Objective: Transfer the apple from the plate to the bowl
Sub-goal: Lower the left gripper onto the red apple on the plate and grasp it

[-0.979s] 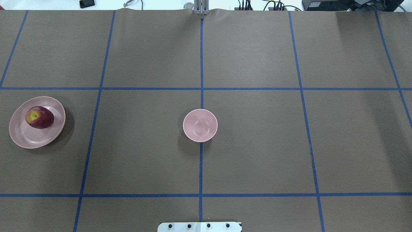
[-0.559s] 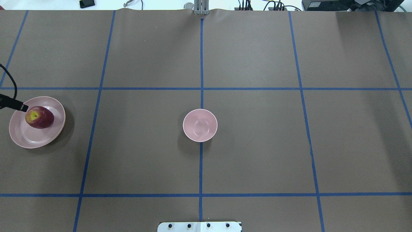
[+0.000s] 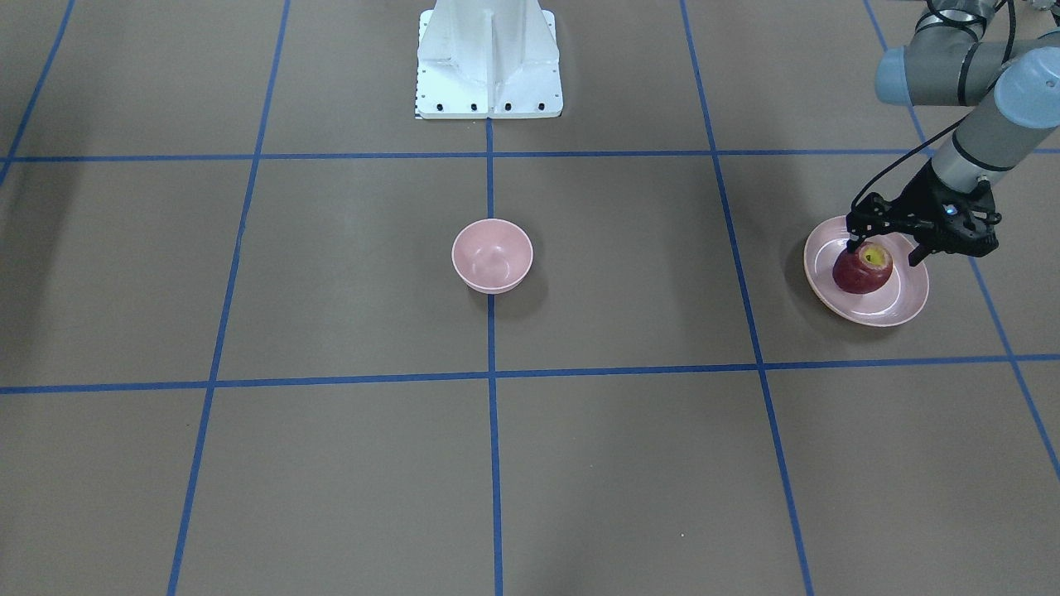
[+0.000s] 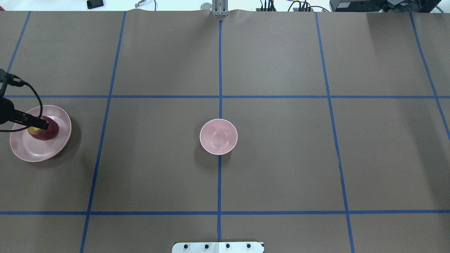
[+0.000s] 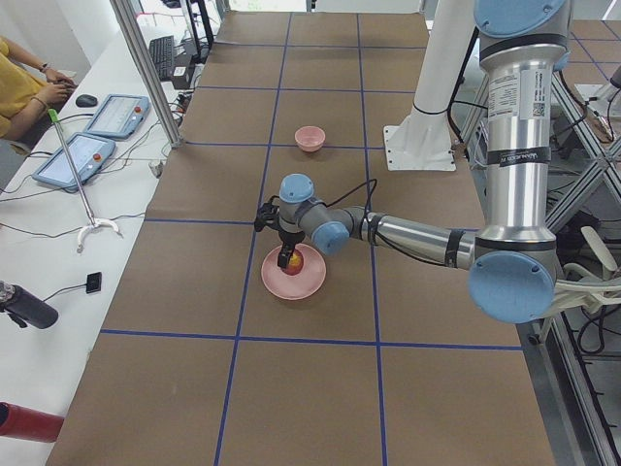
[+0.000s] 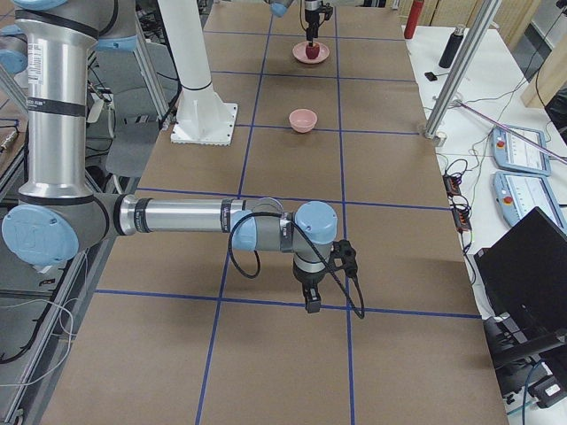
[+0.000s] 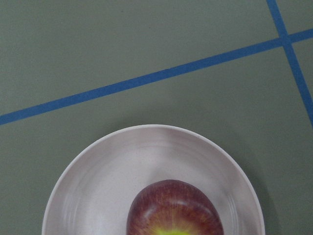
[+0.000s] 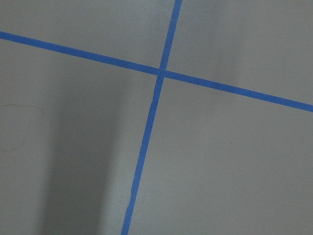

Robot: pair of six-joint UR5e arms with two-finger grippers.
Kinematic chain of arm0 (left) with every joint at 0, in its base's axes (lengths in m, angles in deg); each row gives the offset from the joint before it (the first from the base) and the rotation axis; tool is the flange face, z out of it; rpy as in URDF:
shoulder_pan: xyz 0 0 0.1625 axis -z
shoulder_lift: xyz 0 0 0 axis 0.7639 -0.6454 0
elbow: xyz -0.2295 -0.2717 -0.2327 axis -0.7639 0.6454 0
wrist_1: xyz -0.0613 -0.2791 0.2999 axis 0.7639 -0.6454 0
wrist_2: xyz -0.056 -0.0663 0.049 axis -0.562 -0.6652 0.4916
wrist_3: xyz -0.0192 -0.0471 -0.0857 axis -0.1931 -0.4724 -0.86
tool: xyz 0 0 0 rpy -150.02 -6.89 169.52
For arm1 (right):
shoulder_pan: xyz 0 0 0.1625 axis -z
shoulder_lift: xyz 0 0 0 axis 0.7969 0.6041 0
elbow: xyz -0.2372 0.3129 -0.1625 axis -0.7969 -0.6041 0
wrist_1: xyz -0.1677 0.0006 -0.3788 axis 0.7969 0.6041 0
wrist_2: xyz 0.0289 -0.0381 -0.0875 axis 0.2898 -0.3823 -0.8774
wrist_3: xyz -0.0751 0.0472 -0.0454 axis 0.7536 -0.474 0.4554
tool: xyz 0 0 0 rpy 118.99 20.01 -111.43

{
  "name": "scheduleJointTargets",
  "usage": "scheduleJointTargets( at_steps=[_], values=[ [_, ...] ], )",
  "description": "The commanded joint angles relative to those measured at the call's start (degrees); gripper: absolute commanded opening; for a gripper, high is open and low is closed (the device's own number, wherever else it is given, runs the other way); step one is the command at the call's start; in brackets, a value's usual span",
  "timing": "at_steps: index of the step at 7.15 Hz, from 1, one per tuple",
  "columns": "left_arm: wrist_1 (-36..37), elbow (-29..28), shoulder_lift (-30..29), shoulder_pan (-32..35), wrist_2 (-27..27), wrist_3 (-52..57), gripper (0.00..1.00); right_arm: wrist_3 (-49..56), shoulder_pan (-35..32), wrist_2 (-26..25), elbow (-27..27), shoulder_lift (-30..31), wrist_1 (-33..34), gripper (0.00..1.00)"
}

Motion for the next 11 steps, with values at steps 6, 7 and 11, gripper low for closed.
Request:
scheduleJointTargets(
  at_steps=[6, 7, 11],
  values=[
    [-3.9, -8.3, -3.6, -1.9, 0.2, -0.2, 0.9, -0.1, 0.0, 0.1, 0.1, 0.0, 0.0, 1.0],
    [-3.9, -8.3, -3.5, -2.0, 0.2, -0.2, 0.51, -0.1, 0.0, 0.1, 0.3, -0.1, 0.0, 1.0],
    [6.7, 3.8, -3.7, -1.5, -0.6, -0.3, 0.08, -0.2, 0.0, 0.1, 0.3, -0.1, 0.0, 1.0]
  ],
)
